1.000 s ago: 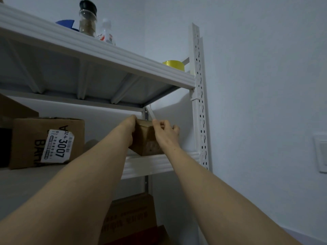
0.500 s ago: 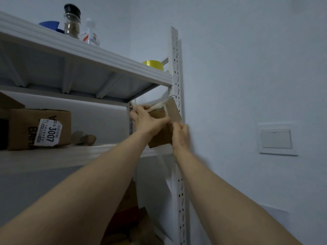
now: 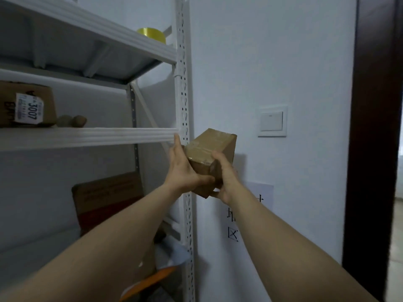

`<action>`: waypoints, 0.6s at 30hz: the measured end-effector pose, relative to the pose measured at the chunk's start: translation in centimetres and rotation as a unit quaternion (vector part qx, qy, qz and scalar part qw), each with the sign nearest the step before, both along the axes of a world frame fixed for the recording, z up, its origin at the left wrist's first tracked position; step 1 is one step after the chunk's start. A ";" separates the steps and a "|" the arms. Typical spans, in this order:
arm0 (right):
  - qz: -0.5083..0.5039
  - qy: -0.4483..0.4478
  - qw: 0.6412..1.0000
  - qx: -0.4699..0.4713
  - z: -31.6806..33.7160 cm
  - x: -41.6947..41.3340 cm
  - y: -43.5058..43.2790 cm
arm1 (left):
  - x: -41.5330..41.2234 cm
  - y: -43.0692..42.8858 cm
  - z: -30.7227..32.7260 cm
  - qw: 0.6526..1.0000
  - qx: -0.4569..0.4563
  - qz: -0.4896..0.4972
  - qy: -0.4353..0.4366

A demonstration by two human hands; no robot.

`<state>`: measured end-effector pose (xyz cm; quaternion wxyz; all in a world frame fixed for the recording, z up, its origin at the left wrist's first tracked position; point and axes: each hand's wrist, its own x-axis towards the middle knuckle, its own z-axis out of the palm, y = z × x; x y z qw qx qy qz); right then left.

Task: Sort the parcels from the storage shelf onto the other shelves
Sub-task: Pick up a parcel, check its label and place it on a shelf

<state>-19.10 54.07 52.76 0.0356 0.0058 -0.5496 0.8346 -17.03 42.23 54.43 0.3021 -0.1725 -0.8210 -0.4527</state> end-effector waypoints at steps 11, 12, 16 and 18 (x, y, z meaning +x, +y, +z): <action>0.098 -0.074 0.992 -0.023 -9.0 3.4 -0.6 | 2.8 -1.3 -9.7 0.998 0.024 0.022 -0.045; 0.102 -0.076 0.992 -0.016 -9.3 3.1 -0.9 | 2.7 -1.7 -9.7 0.998 0.026 0.027 -0.046; 0.113 -0.085 0.989 -0.041 -9.3 2.5 -1.9 | 2.3 -3.4 -9.3 0.994 0.074 0.033 -0.076; 0.124 -0.094 0.986 -0.056 -9.1 2.1 -3.1 | 1.9 -4.7 -9.3 0.987 0.104 0.038 -0.112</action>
